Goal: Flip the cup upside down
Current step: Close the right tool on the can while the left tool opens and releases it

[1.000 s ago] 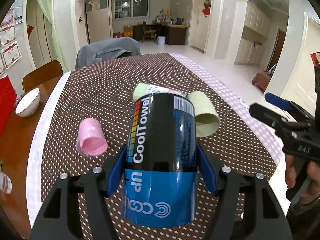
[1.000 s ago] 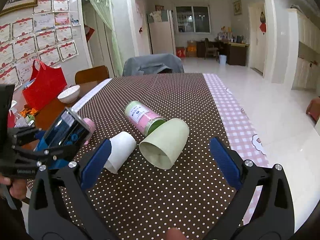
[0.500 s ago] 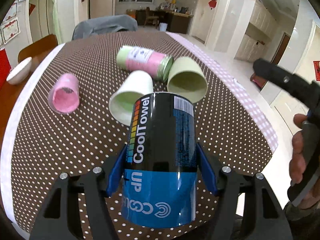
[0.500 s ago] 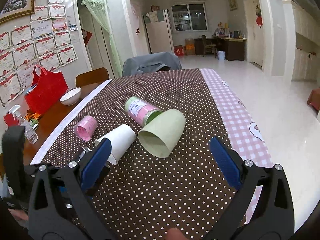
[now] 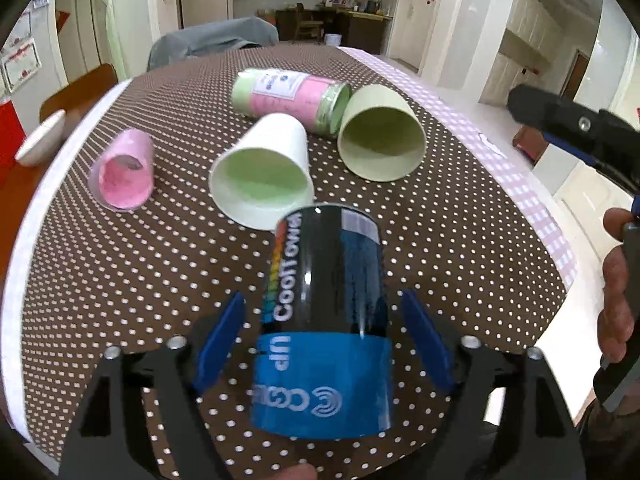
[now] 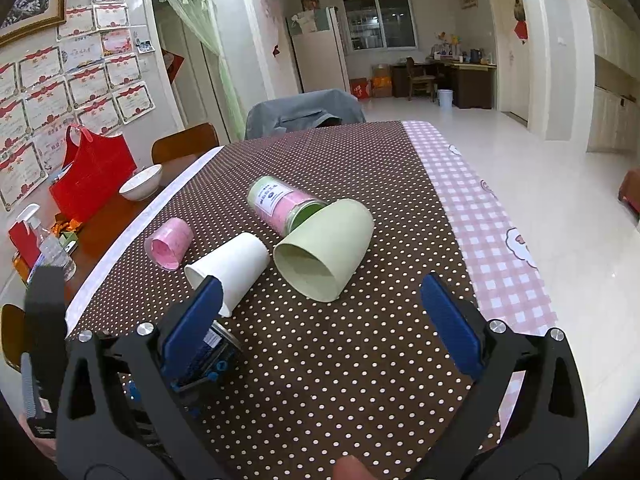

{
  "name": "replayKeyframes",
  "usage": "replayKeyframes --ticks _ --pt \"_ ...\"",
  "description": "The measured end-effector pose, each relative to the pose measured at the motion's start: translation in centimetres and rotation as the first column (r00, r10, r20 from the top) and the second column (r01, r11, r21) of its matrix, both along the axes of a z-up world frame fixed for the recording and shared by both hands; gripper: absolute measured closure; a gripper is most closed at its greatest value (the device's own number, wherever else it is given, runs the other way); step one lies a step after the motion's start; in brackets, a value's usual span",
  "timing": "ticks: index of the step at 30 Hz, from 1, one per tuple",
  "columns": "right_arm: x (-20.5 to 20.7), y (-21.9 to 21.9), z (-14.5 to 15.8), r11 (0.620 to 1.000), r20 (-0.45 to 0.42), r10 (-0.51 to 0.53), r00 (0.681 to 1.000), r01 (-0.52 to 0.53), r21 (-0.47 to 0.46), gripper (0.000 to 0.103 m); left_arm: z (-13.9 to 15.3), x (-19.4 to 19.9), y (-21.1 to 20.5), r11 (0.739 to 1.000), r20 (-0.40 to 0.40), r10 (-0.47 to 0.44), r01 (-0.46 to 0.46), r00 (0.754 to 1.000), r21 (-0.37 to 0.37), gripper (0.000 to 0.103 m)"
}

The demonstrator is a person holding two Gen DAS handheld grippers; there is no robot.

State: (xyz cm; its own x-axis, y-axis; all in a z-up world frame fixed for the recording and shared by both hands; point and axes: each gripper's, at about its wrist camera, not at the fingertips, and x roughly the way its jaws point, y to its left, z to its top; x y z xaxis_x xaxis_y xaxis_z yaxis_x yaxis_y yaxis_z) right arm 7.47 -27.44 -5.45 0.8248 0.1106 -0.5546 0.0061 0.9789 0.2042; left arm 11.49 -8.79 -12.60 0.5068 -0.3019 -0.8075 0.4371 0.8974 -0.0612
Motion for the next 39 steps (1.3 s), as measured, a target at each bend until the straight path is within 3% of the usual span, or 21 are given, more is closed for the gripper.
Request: replayKeyframes --ticks 6,10,23,29,33,39 --pt "0.3 1.0 -0.1 0.999 -0.021 0.039 0.999 -0.039 0.026 0.006 2.3 -1.1 1.3 0.999 0.107 0.051 -0.051 0.993 -0.002 0.022" --pt "0.6 1.3 -0.1 0.996 -0.038 0.063 0.997 -0.06 0.066 0.006 4.0 -2.0 2.5 0.996 0.204 0.088 -0.089 0.975 -0.004 0.02" --pt "0.2 3.3 1.4 0.996 -0.02 0.083 0.996 -0.082 0.044 0.006 7.4 -2.6 3.9 0.984 0.335 0.174 -0.175 0.926 -0.029 0.02" --pt "-0.2 4.4 2.3 0.995 -0.006 0.098 0.995 -0.098 0.026 0.006 8.9 -3.6 5.3 0.975 0.401 0.22 -0.218 0.889 -0.051 0.02" --pt "-0.4 5.0 2.8 0.994 -0.001 0.108 0.994 -0.108 0.013 0.006 9.8 -4.4 6.2 0.966 0.462 0.249 -0.253 0.851 -0.055 0.02" --pt "-0.3 5.9 2.9 0.992 -0.013 0.125 0.992 -0.126 -0.002 0.006 10.4 -4.7 7.4 0.958 0.494 0.275 -0.278 0.825 -0.07 0.02"
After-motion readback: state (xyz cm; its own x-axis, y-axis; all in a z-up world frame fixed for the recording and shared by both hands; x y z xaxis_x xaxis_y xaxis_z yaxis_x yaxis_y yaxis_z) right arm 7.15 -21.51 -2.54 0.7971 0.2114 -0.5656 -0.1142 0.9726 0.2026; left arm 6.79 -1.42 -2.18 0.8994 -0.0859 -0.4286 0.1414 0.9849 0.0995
